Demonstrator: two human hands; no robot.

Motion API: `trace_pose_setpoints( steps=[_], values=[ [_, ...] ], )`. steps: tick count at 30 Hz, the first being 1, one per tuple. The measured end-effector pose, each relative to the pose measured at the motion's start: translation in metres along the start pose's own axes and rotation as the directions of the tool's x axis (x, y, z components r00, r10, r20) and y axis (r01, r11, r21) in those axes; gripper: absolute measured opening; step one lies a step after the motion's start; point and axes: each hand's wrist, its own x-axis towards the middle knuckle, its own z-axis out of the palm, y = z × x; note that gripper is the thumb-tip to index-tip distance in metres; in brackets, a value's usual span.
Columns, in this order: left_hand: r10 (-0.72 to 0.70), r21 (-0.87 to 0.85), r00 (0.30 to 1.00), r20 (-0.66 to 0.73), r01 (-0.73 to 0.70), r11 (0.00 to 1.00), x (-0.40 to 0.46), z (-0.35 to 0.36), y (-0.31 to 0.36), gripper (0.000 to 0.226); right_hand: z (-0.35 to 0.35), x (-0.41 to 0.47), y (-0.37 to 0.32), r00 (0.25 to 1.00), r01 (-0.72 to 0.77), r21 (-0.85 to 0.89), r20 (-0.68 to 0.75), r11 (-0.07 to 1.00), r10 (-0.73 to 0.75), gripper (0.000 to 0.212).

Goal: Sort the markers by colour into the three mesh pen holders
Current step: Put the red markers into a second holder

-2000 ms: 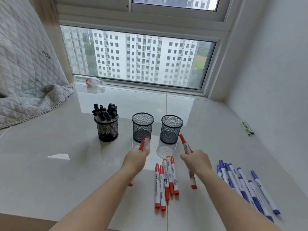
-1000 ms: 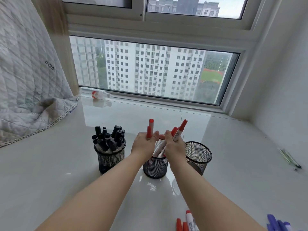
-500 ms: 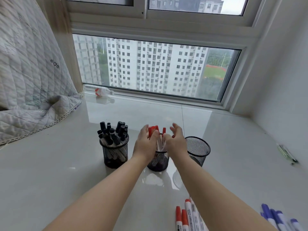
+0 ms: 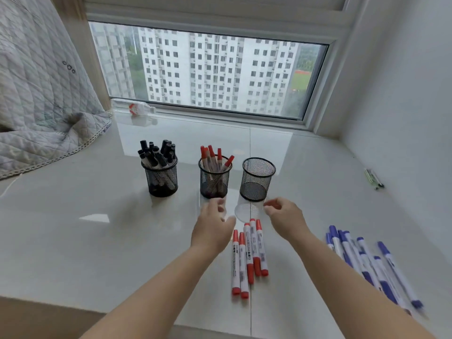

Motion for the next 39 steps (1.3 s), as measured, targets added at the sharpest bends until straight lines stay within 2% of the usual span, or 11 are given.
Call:
trace_pose_setpoints(
  steps=[3,6,8,11,14,17,21,25,32,39],
  values=[
    [-0.088,0.119,0.988,0.127,0.073,0.990,-0.020,0.016,-0.004,0.055,0.004,-0.010,0.011,0.997,-0.049,-0.083,0.060,0.995,0.054,0.023],
    [-0.152,0.215,0.973,0.176,0.113,0.970,-0.033,0.027,-0.008,0.065,0.014,-0.020,0.017,0.991,-0.075,-0.153,0.095,0.985,0.090,0.033],
    [-0.167,0.277,0.970,0.175,0.114,0.954,-0.038,0.031,-0.010,0.068,0.022,-0.025,0.020,0.981,-0.114,-0.182,0.137,0.977,0.140,0.043],
    [-0.129,0.357,0.983,0.131,0.075,0.931,-0.044,0.037,-0.012,0.064,0.035,-0.029,0.026,0.971,-0.139,-0.231,0.161,0.963,0.179,0.038],
    [-0.091,0.417,0.993,0.080,0.050,0.908,-0.049,0.041,-0.015,0.059,0.044,-0.031,0.029,0.987,-0.084,-0.372,0.098,0.924,0.129,0.058],
    [-0.056,0.522,0.996,0.070,0.011,0.853,-0.051,0.045,-0.016,0.058,0.048,-0.031,0.032,0.993,-0.075,-0.401,0.050,0.913,0.103,0.067],
    [-0.033,0.563,0.995,0.091,-0.024,0.826,-0.050,0.049,-0.017,0.051,0.048,-0.027,0.033,0.994,-0.086,-0.393,0.025,0.916,0.104,0.055],
    [-0.006,0.568,0.998,0.060,-0.030,0.822,-0.054,0.049,-0.020,0.047,0.050,-0.027,0.034,0.997,-0.026,-0.499,0.048,0.866,0.058,0.052],
    [-0.090,0.589,0.984,0.154,-0.019,0.808,-0.042,0.040,-0.015,0.038,0.046,-0.020,0.037,0.992,-0.014,-0.531,0.098,0.847,0.078,0.054],
    [-0.080,0.604,0.987,0.142,-0.023,0.797,-0.037,0.039,-0.016,0.032,0.038,-0.021,0.044,0.991,0.059,-0.549,0.131,0.834,0.016,0.032]
  ],
)
